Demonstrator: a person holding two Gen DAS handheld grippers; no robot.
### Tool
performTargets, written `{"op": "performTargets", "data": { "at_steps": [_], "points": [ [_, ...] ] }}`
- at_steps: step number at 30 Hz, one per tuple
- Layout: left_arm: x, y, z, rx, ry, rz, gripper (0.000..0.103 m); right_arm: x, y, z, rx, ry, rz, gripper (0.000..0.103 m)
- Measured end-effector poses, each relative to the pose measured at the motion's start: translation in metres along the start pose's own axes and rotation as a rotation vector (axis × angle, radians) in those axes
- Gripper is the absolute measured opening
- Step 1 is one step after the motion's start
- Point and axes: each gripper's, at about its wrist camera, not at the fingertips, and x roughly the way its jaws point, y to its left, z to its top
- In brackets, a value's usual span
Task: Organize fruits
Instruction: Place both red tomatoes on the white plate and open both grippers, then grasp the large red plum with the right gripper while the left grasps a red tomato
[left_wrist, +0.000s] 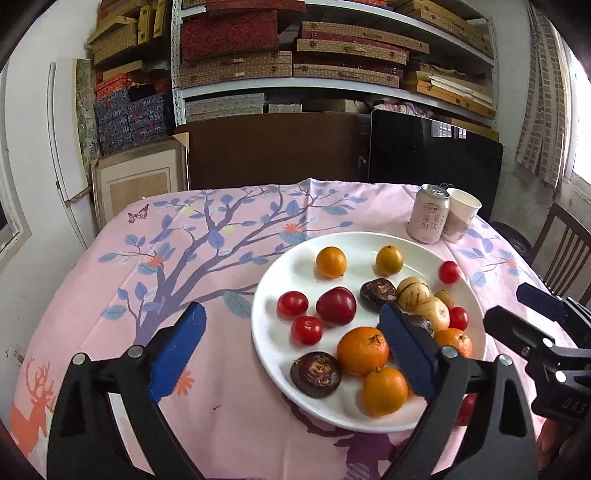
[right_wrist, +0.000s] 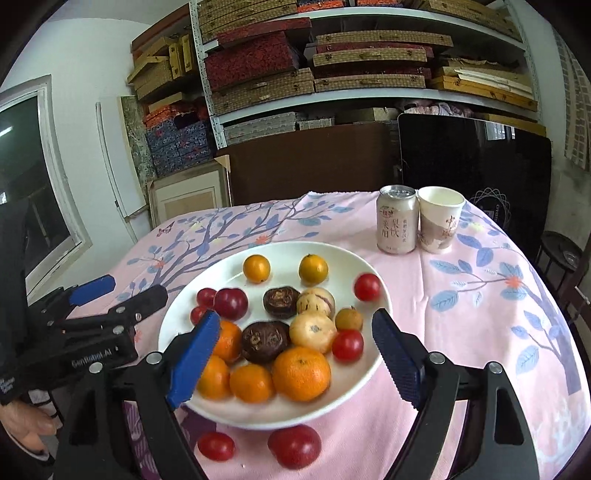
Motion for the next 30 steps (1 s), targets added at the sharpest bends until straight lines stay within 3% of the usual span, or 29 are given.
{"op": "performTargets", "data": {
  "at_steps": [10,18,19,20,21,23,29,30],
  "points": [
    [-0.019,-0.011,-0.050,0.039,0.103,-0.081,0.095,-0.023,-0.002,-0.051,-0.175,0.181,0.001,0.085],
    [-0.029,-0.015,-0.075,0.074,0.146,-0.090,0.095,0.022,0.020,-0.072,-0.244,0.294,-0.062,0.078],
    [-0.029,-0.017,-0.076,0.078,0.154,-0.096,0.095,0.027,0.017,-0.074,-0.217,0.301,-0.055,0.074],
    [-0.029,-0.019,-0.078,0.080,0.161,-0.100,0.095,0.030,0.014,-0.075,-0.185,0.322,-0.030,0.049],
    [-0.030,-0.022,-0.080,0.082,0.163,-0.105,0.095,0.025,0.010,-0.073,-0.156,0.301,-0.009,0.038],
    [-0.029,-0.030,-0.083,0.097,0.169,-0.119,0.095,0.018,0.000,-0.072,-0.081,0.285,0.032,0.038],
    [-0.021,-0.055,-0.093,0.143,0.201,-0.153,0.095,-0.009,-0.012,-0.067,-0.031,0.255,0.082,0.038],
    [-0.019,-0.059,-0.094,0.147,0.202,-0.168,0.090,-0.013,-0.014,-0.066,-0.029,0.246,0.086,0.038]
  ]
}}
